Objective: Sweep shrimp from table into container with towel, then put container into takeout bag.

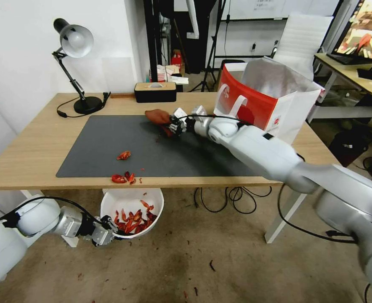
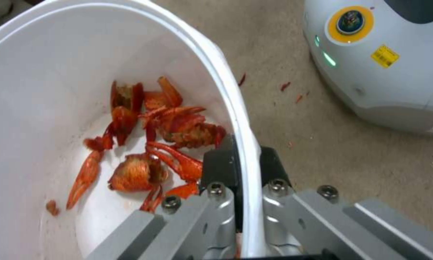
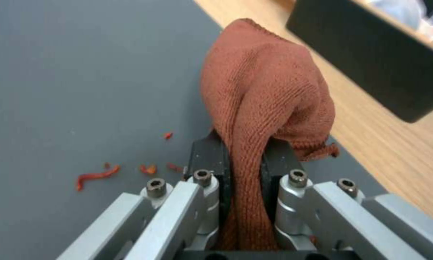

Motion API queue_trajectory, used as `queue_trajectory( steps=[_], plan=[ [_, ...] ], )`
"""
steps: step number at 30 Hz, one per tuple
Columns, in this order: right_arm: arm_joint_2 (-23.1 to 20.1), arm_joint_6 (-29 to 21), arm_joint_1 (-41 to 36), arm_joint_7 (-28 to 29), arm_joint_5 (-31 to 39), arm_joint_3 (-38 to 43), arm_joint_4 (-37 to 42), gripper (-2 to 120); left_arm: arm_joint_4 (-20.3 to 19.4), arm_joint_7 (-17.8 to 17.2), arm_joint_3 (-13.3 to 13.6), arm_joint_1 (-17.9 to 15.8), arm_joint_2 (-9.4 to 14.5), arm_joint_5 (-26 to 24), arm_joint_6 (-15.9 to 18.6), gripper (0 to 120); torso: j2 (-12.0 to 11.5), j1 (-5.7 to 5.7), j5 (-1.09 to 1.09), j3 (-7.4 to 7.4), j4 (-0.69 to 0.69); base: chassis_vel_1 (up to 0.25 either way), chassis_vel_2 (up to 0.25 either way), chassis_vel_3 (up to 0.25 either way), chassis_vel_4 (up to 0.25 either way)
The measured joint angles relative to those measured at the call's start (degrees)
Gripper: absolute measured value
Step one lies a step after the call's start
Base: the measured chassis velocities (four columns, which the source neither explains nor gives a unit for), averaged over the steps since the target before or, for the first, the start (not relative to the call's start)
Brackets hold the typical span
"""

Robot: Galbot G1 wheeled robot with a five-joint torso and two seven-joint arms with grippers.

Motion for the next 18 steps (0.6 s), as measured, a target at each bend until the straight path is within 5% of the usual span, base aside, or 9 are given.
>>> queue_trajectory(
  steps=[8, 18],
  plan=[
    [6.8, -1.1, 1.7, -1.9, -0.4, -2.6, -5.9, 8, 1.0, 0.5, -1.2, 0.6, 0.1, -0.5, -0.2, 0, 0.0, 0.00, 0.00, 0.00, -0.02, 0.000, 0.000, 0.000, 0.000],
    [9.8, -0.6, 1.8, -5.5, 1.8, -5.8, -7.2, 8, 1.2, 0.5, -3.3, 2.0, 0.0, -0.8, -0.7, 0, 0.0, -0.01, 0.03, -0.01, -0.03, 0.000, 0.000, 0.000, 0.000]
  ],
)
